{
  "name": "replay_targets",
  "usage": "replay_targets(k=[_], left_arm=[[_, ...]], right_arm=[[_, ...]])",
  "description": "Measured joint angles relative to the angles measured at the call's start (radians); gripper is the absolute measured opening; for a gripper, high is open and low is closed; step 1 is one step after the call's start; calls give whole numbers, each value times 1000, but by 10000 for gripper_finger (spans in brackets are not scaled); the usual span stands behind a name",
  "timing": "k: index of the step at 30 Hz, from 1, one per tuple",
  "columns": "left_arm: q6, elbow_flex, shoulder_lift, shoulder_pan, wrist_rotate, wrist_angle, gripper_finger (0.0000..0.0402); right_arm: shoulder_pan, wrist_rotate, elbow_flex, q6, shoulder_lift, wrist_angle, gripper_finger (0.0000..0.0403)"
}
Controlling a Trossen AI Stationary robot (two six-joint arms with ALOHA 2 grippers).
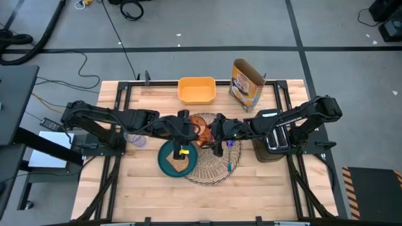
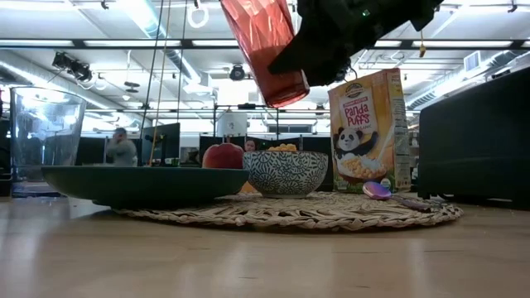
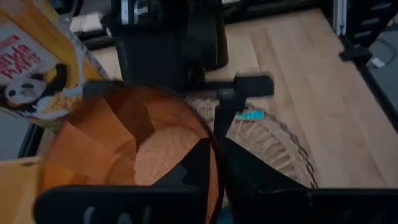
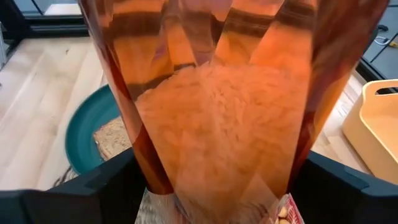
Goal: Arrange a breakfast setting
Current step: Put the brown cup of milk to the top right of the brown table mat
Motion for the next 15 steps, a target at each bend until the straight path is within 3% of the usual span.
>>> replay_targets(k=[6,15], left_arm=[[14,2,-27,-2,4,-5,85],[-37,2,-125,-7,5,-184,187]], right_arm=[[17,60,0,-20,-19,-34,338],[15,86,-1,-13,-53,-86,338]])
